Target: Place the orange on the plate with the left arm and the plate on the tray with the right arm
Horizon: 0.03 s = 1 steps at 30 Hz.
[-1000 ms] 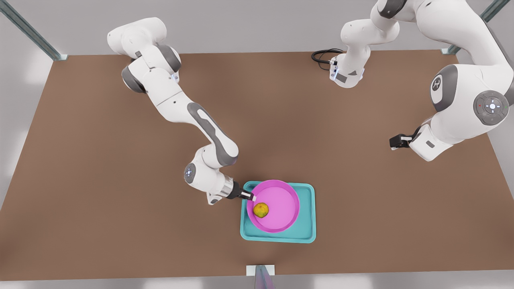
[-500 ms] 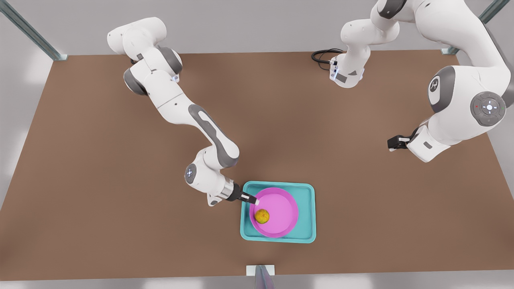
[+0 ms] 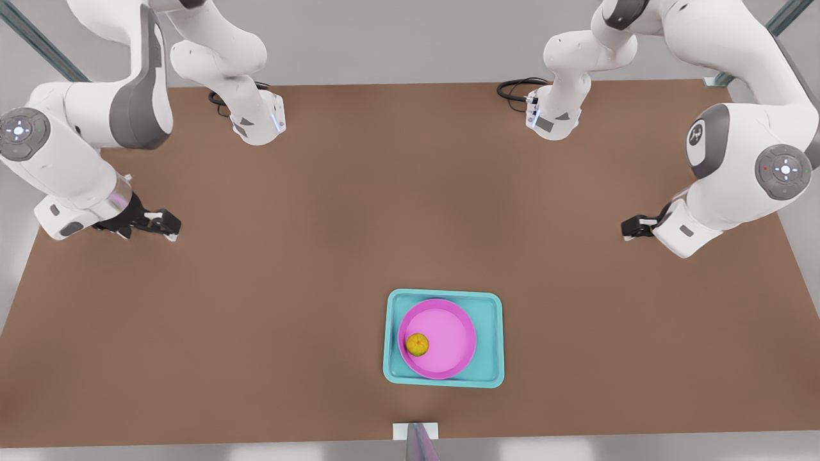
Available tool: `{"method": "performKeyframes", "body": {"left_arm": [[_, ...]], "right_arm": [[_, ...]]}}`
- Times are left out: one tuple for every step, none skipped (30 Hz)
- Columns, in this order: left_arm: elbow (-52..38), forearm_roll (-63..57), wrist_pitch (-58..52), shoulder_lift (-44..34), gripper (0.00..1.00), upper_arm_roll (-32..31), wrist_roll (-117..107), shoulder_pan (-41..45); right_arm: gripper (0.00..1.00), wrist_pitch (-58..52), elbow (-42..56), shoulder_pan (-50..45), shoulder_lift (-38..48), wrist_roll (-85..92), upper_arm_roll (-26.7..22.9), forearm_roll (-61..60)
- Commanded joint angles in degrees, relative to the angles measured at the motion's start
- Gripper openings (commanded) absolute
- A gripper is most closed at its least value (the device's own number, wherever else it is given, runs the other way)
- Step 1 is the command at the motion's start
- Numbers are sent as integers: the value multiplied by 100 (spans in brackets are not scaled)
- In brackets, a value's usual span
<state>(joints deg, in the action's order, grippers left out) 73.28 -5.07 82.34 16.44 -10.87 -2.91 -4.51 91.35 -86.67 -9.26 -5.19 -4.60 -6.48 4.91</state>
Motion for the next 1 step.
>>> {"method": "performKeyframes", "body": {"left_arm": [[2,-20,-121,-9,100,-3,19,3]], "right_arm": [[100,-1208,-8,-59,27,2227,-3,344]]}}
